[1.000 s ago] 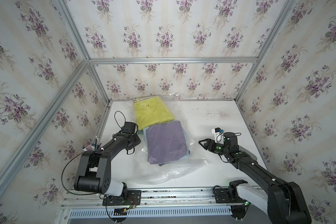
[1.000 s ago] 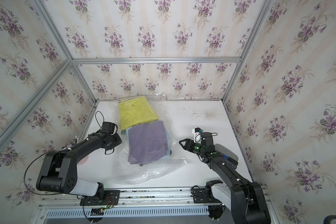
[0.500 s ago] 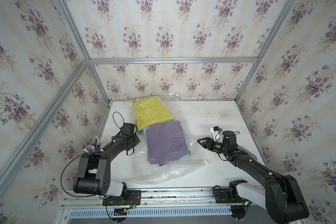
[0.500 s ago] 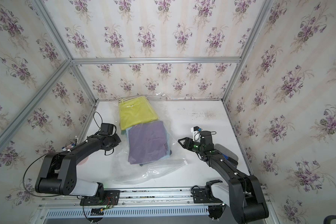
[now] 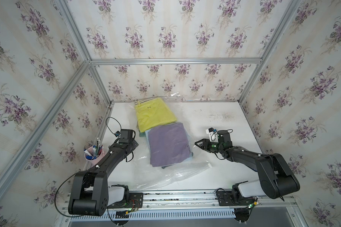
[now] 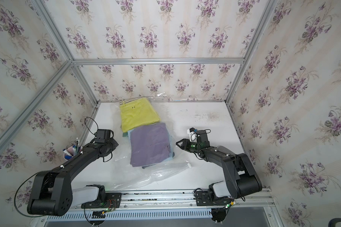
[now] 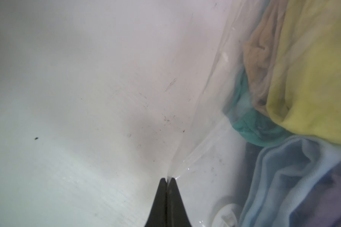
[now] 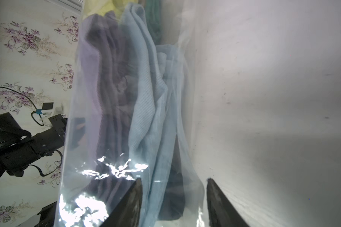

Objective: Take the trousers out of the vacuum bag
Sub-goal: Adjust the vacuum bag at the center of the board.

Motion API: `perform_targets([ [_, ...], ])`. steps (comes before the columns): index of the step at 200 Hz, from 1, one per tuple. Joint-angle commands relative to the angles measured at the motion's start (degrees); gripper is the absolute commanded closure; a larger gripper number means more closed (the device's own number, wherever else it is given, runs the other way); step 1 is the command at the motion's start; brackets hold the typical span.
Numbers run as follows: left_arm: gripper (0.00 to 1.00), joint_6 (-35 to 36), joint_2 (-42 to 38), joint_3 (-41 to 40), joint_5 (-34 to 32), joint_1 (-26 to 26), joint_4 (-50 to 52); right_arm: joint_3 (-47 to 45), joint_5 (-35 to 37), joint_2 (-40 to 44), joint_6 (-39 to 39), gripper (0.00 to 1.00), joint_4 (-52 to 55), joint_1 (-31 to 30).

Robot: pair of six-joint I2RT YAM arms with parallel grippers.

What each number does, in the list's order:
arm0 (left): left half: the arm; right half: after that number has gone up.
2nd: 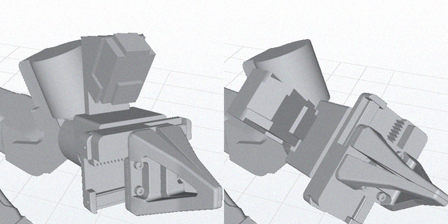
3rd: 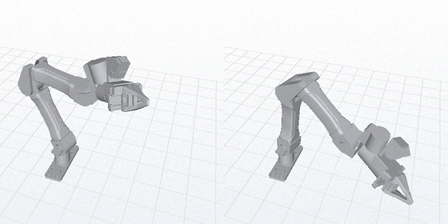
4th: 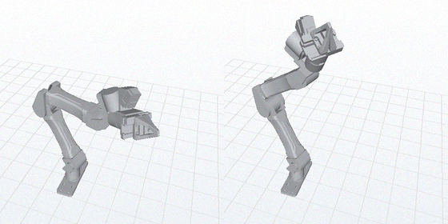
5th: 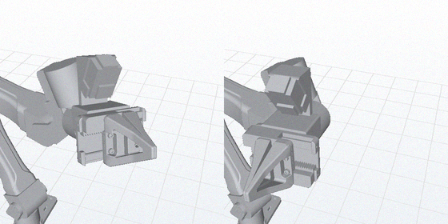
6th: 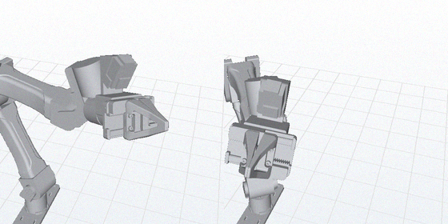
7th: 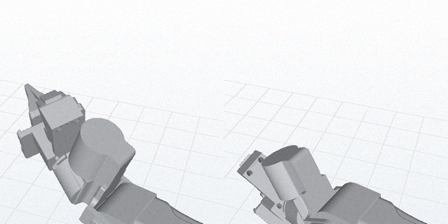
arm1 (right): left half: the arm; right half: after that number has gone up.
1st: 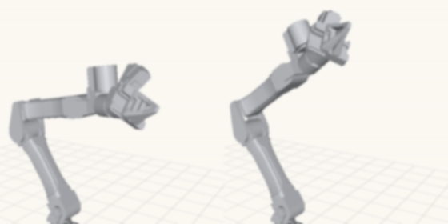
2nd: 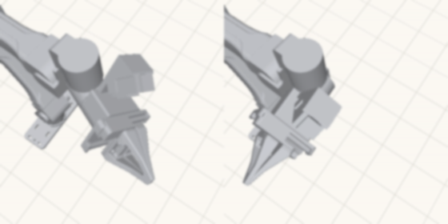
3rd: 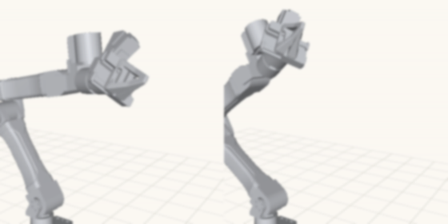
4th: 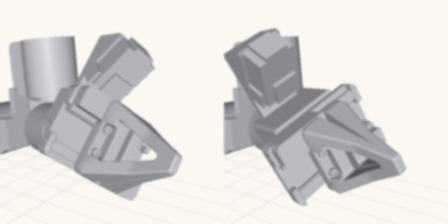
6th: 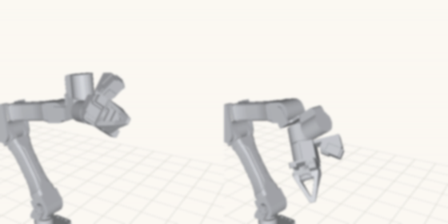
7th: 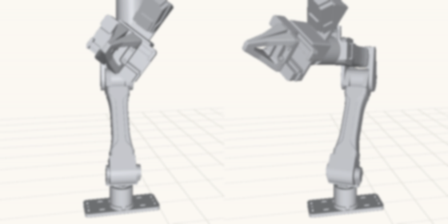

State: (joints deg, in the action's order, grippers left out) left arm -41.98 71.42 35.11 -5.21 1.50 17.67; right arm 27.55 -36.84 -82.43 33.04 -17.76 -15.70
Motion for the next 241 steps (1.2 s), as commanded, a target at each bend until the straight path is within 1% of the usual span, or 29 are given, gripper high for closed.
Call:
perform_targets([
  [1,1.00,-3.16,-3.07,-1.80,-4.08,-0.07,6.82,-0.26,-0.22,-1.04,0.69,0.57,-3.19,-0.29],
  [12,1.00,-3.32,-4.27,-2.57,-4.02,-0.09,7.26,-0.39,-0.45,-1.53,0.97,0.64,-3.83,-0.36],
  [36,1.00,-4.59,-6.26,-4.14,-4.61,-0.09,8.88,0.19,-0.92,-2.37,1.24,0.88,-4.54,-0.55],
  [57,1.00,-4.96,-7.61,-5.44,-4.54,-0.09,8.28,1.70,-0.77,-3.07,1.00,1.00,-4.09,-0.51],
  [95,1.00,-4.61,-5.29,-3.85,-2.28,-0.02,6.37,6.56,1.34,-5.26,-0.68,1.00,-1.41,-0.56],
  [116,1.00,-4.71,-2.46,-3.00,-0.91,0.03,4.33,9.63,-0.51,-8.18,-0.06,1.00,-2.75,-0.85],
  [148,1.00,-5.02,2.38,-1.93,1.47,0.08,0.41,16.76,1.38,-13.73,-1.49,1.00,-0.53,-5.31],
  [179,1.00,-5.59,8.21,0.47,3.28,1.33,-2.74,22.19,1.94,-19.67,1.49,1.00,-2.59,-7.01],
  [191,1.00,-5.76,9.13,1.41,3.28,1.81,-3.53,24.85,2.04,-22.07,2.44,1.00,-3.15,-7.51],
  [193,1.00,-5.93,10.59,1.55,3.32,1.77,-3.70,25.45,2.04,-22.42,2.53,1.00,-3.16,-7.59],
  [201,1.00,-6.03,11.72,2.00,3.45,1.76,-4.27,27.48,2.24,-24.10,2.95,1.00,-3.02,-7.88],
  [241,1.00,-6.01,13.88,4.59,2.96,1.76,-4.47,40.02,2.39,-31.86,3.61,1.00,0.60,-8.97],
])
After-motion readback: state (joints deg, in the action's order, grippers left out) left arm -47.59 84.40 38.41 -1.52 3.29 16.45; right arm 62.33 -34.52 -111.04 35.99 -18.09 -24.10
